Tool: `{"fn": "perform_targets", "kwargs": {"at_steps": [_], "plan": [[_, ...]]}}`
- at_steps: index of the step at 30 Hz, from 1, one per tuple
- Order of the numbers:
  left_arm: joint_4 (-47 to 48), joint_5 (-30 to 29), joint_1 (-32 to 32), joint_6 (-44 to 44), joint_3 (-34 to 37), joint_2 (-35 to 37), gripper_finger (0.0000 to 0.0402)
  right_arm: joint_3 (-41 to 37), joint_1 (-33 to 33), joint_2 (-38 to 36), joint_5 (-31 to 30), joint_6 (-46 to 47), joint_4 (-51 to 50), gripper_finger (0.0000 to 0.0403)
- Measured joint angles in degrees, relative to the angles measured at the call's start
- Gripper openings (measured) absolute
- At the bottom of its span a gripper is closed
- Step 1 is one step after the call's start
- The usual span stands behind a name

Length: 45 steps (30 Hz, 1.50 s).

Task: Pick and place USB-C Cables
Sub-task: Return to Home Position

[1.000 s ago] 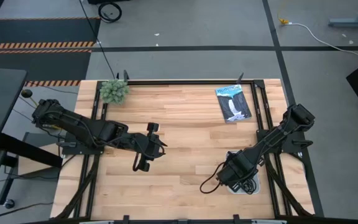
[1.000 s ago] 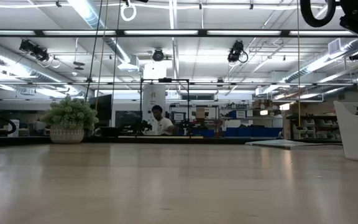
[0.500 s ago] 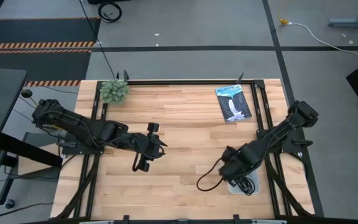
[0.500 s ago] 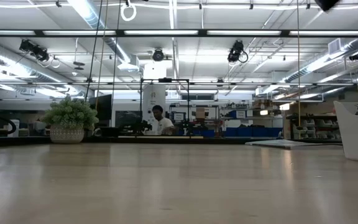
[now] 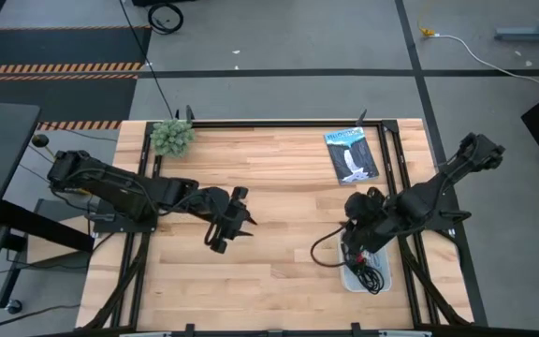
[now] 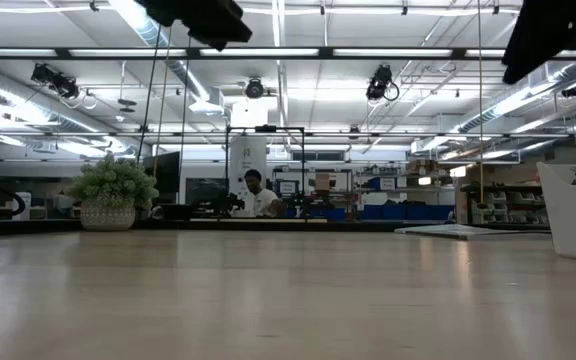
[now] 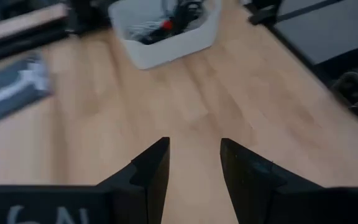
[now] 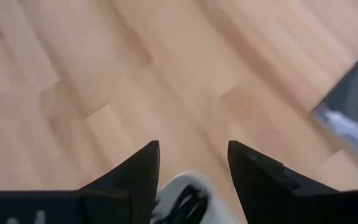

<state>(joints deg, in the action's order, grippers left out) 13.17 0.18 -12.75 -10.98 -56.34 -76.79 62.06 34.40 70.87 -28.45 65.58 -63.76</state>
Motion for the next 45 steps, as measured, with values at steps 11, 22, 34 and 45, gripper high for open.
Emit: {"fn": "perform_targets", "kwargs": {"at_steps": [11,22,34,45], "plan": [[-14.77,4.25,2.3,2.63,11.46,-0.02,0.015,-20.99,-0.04,-16.31,-14.37,-8.24,13.79,0.0192],[-16.21,4.22,7.95,6.47,20.42,8.63,0.015,-35.44,-3.17,-32.02,-16.87,-23.79,34.08,0.019],[-23.58,4.03,10.47,7.61,34.88,31.13,0.015,-41.36,-6.15,-46.31,-13.77,-45.01,51.96,0.0189],[-29.53,-1.55,10.44,9.87,47.79,51.94,0.0131,-48.45,-9.29,-56.86,-6.26,-57.18,66.92,0.0189]]}}
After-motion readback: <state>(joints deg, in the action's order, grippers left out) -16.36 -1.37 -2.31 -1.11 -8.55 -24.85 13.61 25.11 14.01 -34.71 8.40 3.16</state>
